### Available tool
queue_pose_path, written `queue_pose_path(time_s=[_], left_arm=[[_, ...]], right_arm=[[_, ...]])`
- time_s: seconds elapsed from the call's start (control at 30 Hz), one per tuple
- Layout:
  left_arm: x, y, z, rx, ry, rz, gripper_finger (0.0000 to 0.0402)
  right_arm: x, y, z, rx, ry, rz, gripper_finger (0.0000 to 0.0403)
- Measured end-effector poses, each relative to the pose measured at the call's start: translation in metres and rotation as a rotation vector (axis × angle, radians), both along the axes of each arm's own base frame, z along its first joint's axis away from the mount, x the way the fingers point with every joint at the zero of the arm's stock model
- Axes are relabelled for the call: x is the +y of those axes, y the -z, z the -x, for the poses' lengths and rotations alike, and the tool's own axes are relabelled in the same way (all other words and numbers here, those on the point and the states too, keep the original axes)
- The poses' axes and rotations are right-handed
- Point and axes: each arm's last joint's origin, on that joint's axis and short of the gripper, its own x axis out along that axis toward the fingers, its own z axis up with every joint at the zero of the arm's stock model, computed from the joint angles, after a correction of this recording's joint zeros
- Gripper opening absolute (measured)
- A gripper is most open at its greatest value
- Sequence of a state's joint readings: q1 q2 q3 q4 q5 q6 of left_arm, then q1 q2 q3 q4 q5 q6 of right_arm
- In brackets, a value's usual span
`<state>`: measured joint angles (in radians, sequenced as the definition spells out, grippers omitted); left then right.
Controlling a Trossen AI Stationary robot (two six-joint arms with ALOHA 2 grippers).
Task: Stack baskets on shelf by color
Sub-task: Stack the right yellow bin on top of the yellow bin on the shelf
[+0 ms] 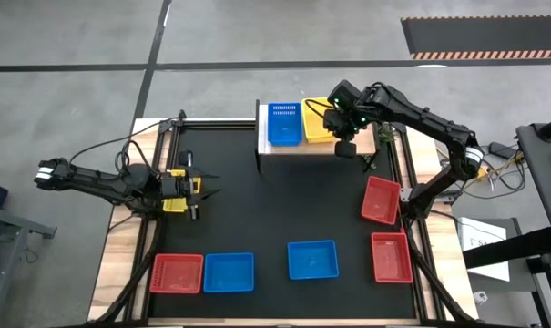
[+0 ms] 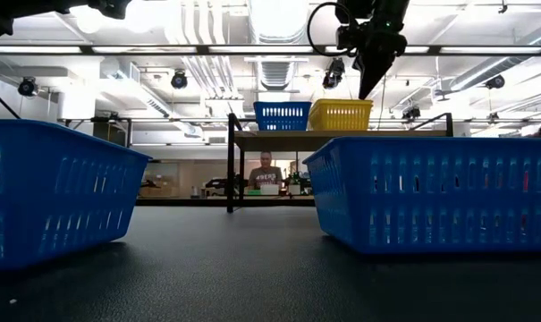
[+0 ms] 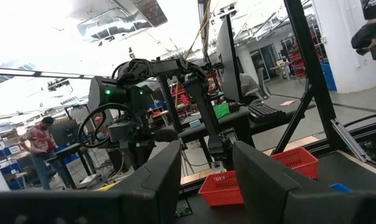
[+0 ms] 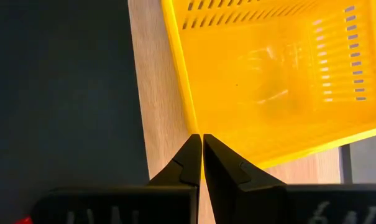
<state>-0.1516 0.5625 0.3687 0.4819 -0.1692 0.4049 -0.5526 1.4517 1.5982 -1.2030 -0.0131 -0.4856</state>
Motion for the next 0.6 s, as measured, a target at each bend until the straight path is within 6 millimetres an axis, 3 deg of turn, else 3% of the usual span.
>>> queue_pose_path(time_s=[0.37, 0.6], left_arm=[[0.0, -0.001, 0.0, -0.006, 0.0, 0.001, 0.013], [0.0, -0.001, 0.0, -0.006, 0.0, 0.001, 0.013]], right_arm=[[0.002, -0.003, -0.005, -0.07, -0.015, -0.027, 0.0009], [-0.008, 0.001, -0.018, -0.127, -0.017, 0.035, 0.0009]])
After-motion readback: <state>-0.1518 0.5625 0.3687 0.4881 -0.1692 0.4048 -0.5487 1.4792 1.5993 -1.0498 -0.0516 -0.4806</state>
